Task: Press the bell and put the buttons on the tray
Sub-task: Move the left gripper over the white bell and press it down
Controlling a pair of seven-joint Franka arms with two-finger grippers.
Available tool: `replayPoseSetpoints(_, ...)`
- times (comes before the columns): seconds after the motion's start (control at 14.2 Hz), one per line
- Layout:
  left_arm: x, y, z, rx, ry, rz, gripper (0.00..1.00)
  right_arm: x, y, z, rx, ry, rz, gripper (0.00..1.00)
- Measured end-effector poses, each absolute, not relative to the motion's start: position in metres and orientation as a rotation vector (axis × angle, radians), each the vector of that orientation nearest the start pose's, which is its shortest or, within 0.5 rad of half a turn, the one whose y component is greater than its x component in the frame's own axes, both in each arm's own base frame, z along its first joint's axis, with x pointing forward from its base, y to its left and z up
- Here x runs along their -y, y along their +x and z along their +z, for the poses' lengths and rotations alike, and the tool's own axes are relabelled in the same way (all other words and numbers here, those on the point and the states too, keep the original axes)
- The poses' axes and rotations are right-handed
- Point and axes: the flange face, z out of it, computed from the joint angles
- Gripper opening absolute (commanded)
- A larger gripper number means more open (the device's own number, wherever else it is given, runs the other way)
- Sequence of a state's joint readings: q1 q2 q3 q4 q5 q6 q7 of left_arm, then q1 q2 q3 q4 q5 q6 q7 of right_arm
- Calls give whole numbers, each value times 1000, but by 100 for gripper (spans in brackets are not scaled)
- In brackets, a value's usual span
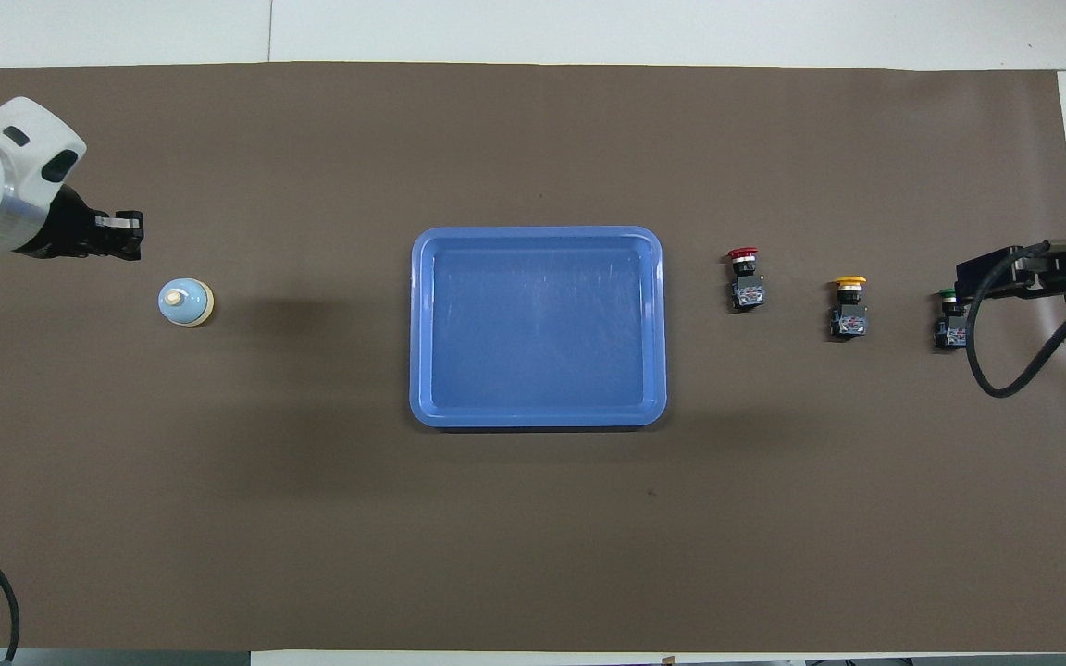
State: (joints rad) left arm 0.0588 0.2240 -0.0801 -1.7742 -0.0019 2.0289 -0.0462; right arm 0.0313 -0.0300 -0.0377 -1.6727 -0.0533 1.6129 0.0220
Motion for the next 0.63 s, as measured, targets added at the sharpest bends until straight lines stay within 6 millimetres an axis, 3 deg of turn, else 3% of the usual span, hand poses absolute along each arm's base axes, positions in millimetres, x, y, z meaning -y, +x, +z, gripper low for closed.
replayPoseSetpoints(0.14,9,625,400,37,-3163,-25,0,9,547,597,-40,-3193,47,100)
replayPoseSetpoints(0.63,1,607,362,53,-3161,16,0,9,547,597,-40,-3193,47,100)
